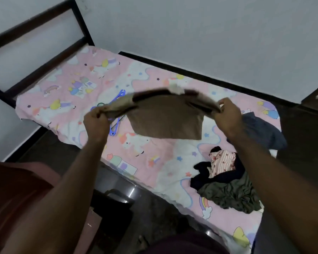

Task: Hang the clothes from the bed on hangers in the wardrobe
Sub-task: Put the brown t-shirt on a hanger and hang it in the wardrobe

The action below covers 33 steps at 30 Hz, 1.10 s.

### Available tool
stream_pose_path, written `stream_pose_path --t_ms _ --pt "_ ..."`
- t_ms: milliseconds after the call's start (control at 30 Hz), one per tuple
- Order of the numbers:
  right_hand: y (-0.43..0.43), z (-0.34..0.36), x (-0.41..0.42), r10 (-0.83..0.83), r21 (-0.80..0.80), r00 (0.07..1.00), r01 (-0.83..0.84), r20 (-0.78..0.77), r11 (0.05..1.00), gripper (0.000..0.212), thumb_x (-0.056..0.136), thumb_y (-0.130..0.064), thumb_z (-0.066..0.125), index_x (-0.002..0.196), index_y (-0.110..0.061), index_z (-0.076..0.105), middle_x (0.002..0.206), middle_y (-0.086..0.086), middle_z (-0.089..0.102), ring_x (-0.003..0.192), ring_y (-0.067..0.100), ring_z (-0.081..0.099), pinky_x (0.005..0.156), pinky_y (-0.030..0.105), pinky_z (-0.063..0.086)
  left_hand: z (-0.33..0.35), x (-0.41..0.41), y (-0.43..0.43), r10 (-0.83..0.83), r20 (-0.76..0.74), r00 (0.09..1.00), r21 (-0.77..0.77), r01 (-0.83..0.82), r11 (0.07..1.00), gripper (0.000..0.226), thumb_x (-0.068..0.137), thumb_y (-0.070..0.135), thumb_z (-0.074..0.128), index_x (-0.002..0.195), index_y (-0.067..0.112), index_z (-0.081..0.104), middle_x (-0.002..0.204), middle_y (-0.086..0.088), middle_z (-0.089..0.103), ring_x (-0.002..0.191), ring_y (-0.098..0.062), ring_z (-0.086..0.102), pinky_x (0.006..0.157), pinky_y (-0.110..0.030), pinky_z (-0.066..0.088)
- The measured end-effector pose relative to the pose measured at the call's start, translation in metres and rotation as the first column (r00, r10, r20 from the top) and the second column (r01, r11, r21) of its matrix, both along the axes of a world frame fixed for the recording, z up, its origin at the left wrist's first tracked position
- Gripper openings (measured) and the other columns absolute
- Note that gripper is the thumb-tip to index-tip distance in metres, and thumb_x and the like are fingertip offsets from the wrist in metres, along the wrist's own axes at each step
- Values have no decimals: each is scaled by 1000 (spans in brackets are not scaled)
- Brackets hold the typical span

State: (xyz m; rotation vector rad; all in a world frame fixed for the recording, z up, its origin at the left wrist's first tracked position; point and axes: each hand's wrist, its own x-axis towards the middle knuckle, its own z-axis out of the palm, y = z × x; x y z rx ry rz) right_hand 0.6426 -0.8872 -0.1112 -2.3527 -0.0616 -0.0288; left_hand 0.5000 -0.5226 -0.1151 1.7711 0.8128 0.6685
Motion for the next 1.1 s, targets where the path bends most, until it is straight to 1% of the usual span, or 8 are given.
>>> stream_pose_path --t_ms 133,300,367,433,533,633,767,1100 --pt "-4 -29 -44 -89 -63 990 82 -111 995 12 84 -3 56 89 -11 62 94 13 68 90 34 63 78 43 53 -40 -43 16 -14 -111 994 -175 -6 985 29 78 -10 54 85 11 74 77 -14 70 68 -26 68 74 -45 61" --pt "8 -17 -65 -139 50 960 155 -242 987 16 89 2 53 89 -5 67 95 21 69 76 33 67 67 44 60 -35 -65 36 -80 -117 990 -276 45 960 26 77 -19 54 90 -3 70 90 -20 67 79 -33 65 57 -23 58" --pt "13 -2 -70 -137 92 963 162 -230 982 16 87 2 55 90 -5 69 92 19 69 75 33 67 61 38 60 -26 -69 47 -112 -137 984 -259 74 963 25 75 -18 56 84 1 69 86 -19 67 76 -32 65 62 -31 61" --pt "17 12 -72 -159 130 968 186 -194 974 13 79 -10 59 83 -12 71 91 16 70 84 35 68 72 45 60 -13 -70 56 -204 -152 967 -244 163 956 28 78 -17 52 81 6 67 82 -19 66 67 -32 64 64 -37 61" --pt "20 31 -70 -237 163 965 253 -112 954 15 74 -20 53 76 -23 68 94 8 70 92 32 67 85 48 56 13 -68 64 -327 -72 942 -209 306 929 28 87 -17 37 94 0 58 79 -20 61 61 -31 62 54 -31 60" --pt "28 63 -83 -226 105 965 241 -134 965 23 84 -8 45 89 -14 66 90 15 67 77 37 68 70 47 60 40 -62 70 -335 39 941 -196 336 921 25 91 -13 36 96 0 56 81 -20 62 67 -32 65 61 -30 61" --pt "33 97 -87 -223 450 958 283 -183 847 28 89 3 37 99 -6 62 85 21 62 60 36 65 56 40 61 74 -49 72 -344 138 929 -289 370 883 18 97 -4 42 91 1 58 89 -18 63 77 -28 66 74 -30 60" --pt "26 134 -35 -70 755 973 215 -220 620 40 91 11 27 89 -1 64 91 20 60 91 36 63 84 46 58 120 17 68 -280 401 872 -399 441 804 15 95 -6 46 91 3 59 92 -18 66 82 -25 71 74 -29 59"
